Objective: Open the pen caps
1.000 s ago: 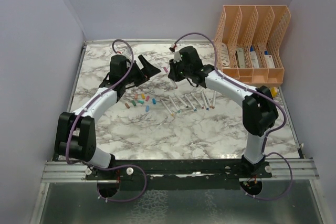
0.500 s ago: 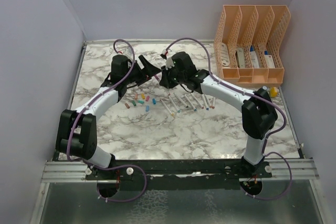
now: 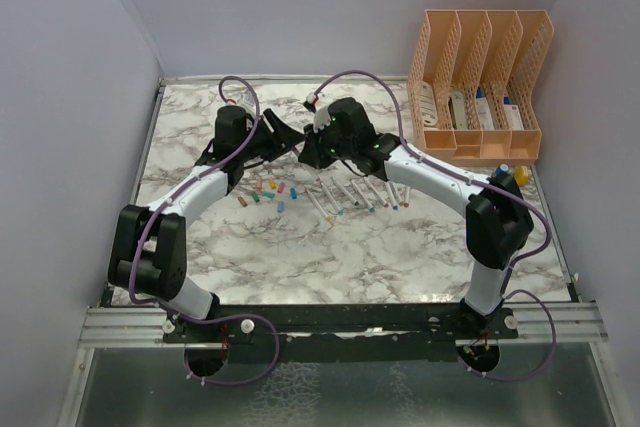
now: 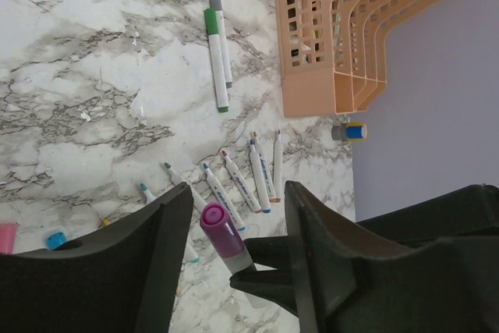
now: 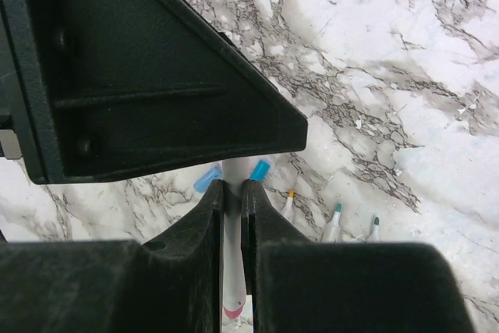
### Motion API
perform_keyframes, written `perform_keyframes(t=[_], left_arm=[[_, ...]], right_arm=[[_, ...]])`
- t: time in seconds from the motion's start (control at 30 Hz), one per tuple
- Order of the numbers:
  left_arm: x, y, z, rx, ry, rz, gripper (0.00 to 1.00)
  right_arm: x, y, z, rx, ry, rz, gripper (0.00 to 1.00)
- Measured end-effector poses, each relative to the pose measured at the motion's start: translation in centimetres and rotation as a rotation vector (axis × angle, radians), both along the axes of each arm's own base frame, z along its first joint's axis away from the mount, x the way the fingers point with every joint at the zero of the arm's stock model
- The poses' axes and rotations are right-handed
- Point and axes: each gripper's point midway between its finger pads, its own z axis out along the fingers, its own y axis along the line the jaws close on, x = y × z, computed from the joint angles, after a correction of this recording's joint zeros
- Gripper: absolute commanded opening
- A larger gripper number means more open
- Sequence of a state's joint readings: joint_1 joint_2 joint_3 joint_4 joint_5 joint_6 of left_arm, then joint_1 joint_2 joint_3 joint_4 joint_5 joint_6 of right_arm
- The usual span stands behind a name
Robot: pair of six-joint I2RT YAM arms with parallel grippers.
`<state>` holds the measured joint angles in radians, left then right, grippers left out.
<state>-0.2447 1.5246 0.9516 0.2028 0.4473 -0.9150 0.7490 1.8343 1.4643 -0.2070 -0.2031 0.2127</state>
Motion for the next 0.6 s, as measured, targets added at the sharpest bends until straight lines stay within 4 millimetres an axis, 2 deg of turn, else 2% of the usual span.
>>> perform_keyframes(t=[0.27,0.4,0.47,0.6], left_arm=[[0.04,-0.23,0.3,-0.01,-0.008,-0.002,0.2],[0.01,-0.4,0.53,-0.019,-0.013,-0.009,0.0],[0.0,-0.52,0.69,-0.023,-0.02,-0.014,0.0],[-0.08,-0.53,0.56,-0.025,-0.017,-0.015,0.0]], right_arm=[[-0.29,0.27,0.33,0.01,-0.005,0.012,0.01],[-0.5,0.14,0.75,0.018,-0.013,0.012,0.01],[-0.51,0.06,0.78,0.02,-0.015,0.011,0.03],[-0.59,0.05,0.74,0.024,-0.008,0.008,0.41]])
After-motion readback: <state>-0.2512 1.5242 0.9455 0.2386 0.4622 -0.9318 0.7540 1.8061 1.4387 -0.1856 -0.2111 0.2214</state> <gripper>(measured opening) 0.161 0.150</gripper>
